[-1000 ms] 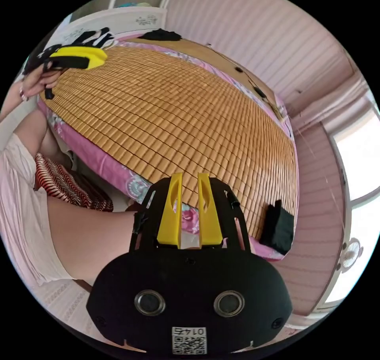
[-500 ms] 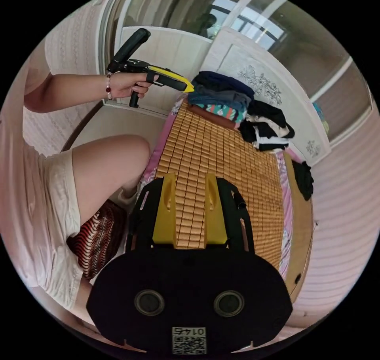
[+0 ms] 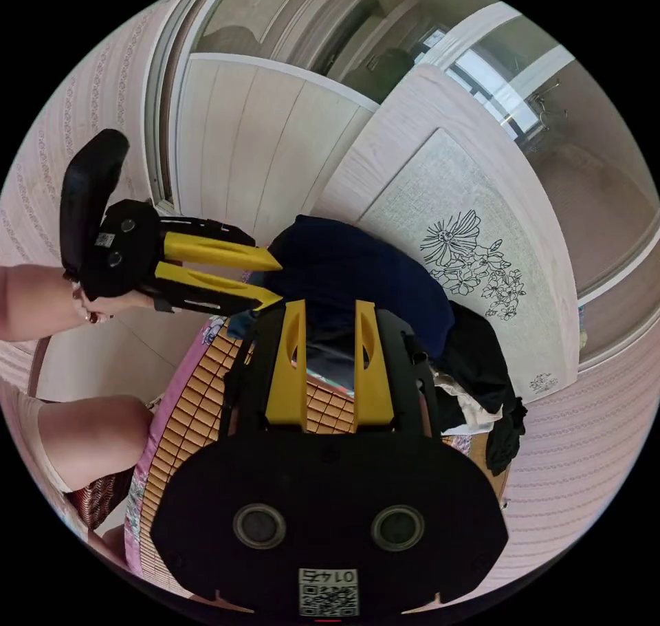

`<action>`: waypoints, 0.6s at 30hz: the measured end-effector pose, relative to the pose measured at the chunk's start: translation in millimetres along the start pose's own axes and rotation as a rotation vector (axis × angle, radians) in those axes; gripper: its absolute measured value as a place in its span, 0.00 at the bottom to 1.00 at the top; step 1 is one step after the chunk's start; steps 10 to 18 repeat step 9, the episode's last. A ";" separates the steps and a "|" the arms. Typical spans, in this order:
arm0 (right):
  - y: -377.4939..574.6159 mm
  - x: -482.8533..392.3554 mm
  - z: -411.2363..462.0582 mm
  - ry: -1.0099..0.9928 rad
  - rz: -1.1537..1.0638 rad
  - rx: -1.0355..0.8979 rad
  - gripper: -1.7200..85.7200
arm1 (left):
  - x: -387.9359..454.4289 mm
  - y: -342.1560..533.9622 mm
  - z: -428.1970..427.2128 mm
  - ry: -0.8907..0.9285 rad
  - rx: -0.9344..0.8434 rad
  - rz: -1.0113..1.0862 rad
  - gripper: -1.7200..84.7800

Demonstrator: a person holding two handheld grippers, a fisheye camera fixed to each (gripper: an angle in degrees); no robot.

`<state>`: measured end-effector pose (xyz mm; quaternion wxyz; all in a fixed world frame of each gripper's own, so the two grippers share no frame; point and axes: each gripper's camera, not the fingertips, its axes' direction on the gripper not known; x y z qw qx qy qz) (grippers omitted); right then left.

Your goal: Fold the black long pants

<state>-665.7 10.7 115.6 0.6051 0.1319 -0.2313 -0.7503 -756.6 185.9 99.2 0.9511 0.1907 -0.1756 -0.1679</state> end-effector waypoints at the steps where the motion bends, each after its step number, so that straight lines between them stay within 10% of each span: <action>1: -8.1 -2.8 12.3 -0.002 -0.016 -0.059 0.12 | -5.3 0.4 -0.2 0.027 0.004 -0.003 0.09; 18: 15.7 16.2 -42.3 0.053 0.067 0.043 0.02 | -12.3 -40.1 -53.9 0.045 0.121 0.087 0.01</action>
